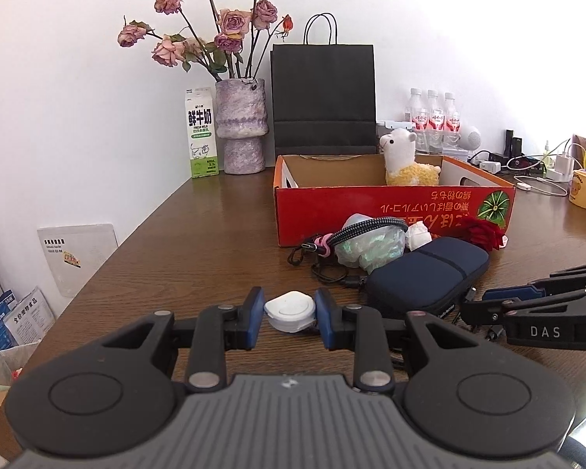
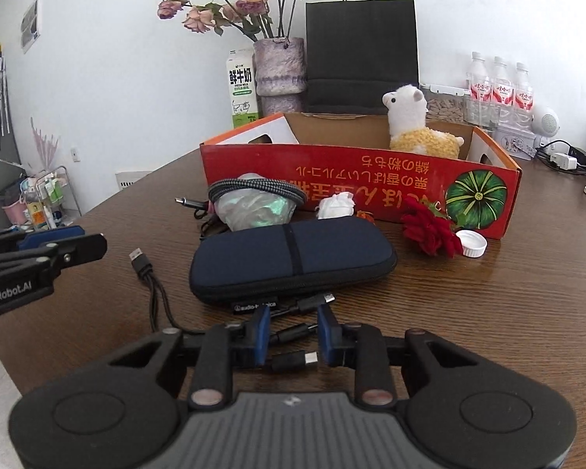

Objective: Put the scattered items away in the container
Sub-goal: 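Grasp the white plug with the left tool while the right tool grasps the black cable, then lift and carry the plug and cable in both tools over the box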

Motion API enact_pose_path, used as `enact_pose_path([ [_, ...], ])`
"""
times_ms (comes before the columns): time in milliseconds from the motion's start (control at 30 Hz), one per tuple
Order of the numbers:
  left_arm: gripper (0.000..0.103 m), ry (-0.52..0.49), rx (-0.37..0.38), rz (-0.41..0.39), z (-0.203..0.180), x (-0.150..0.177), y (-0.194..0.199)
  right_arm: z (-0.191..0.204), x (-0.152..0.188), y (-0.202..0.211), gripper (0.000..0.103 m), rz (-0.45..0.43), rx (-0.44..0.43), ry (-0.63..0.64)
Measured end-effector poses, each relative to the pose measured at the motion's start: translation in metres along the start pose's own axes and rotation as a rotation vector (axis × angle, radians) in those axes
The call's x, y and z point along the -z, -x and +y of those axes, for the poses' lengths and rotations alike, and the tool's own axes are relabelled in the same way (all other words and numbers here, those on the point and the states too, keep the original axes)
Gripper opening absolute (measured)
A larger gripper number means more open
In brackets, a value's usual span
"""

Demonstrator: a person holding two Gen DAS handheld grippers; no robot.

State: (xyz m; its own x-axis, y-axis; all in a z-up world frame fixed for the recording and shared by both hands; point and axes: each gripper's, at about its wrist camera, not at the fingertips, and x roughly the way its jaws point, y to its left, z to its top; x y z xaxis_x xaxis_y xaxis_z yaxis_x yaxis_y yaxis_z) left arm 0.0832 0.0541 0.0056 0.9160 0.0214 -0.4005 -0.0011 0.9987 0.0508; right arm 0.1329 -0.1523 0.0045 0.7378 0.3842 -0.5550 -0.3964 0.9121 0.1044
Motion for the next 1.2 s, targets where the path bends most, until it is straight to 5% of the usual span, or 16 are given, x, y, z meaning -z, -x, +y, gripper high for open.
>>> enact_pose_path([
  [833, 0.029, -0.041, 0.044, -0.114, -0.027, -0.032, 0.026, -0.041, -0.049, 0.085, 0.024, -0.316, 0.068, -0.001],
  [1200, 0.029, -0.024, 0.074, -0.22, -0.037, -0.075, 0.03, -0.049, -0.094, 0.109, 0.024, -0.44, 0.092, 0.016],
])
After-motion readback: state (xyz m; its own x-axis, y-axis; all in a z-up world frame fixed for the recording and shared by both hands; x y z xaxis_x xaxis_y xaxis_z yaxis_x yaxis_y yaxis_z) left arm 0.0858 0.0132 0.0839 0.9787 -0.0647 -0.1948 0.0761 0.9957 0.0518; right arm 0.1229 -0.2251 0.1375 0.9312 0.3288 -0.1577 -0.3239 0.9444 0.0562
